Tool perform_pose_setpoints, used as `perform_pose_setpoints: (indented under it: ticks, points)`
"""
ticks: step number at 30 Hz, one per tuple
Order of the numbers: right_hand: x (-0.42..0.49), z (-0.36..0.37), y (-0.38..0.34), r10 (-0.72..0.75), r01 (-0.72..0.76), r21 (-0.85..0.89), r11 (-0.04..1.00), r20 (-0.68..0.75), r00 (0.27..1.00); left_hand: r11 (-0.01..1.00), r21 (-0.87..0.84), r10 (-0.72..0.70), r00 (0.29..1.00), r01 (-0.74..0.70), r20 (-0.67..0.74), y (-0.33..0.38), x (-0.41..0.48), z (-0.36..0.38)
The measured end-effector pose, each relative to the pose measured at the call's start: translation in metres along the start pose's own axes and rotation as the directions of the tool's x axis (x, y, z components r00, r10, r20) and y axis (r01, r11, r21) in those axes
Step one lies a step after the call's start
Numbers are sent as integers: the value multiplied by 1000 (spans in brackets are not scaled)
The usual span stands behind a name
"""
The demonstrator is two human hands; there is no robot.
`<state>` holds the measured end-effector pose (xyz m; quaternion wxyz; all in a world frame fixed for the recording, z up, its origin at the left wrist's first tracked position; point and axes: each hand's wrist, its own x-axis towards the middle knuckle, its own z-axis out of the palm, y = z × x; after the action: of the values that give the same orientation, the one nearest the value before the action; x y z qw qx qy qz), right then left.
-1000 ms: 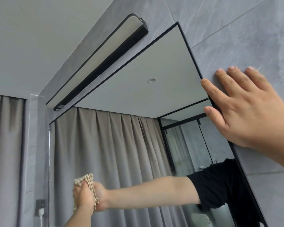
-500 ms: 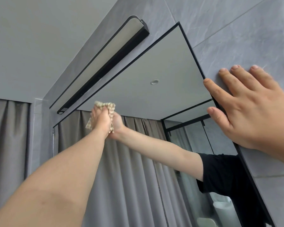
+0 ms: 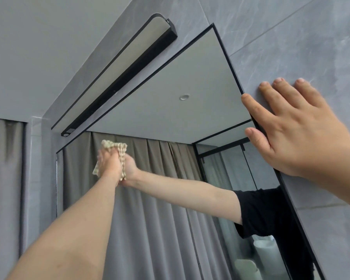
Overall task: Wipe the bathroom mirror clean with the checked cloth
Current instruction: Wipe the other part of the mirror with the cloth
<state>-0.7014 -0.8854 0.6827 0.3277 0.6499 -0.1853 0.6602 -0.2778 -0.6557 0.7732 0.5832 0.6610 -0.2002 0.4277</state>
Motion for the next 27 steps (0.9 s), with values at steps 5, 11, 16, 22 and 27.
perform_pose_setpoints:
  ticks: [5, 11, 16, 22, 27]
  points:
    - [-1, 1, 1, 4, -3, -20, 1000, 13, 1000, 927, -81, -370, 929, 367, -24, -181, -24, 2]
    - [0, 3, 3, -8, 8, -28, 1000, -15, 1000, 939, -79, -341, 937, 335, -80, -169, -82, -14]
    - [-1, 2, 0, -17, 16, -24, 1000, -36, 999, 996, 26, -86, 996, 87, -34, -82, -85, -15]
    - [-4, -1, -2, -29, 29, -6, 1000, -6, 1000, 866, 35, 486, 857, -498, 170, 21, -129, -15]
    - [-27, -4, -13, -11, 12, 86, 996, -10, 1000, 533, 56, 792, 521, -844, 319, 84, -195, -9]
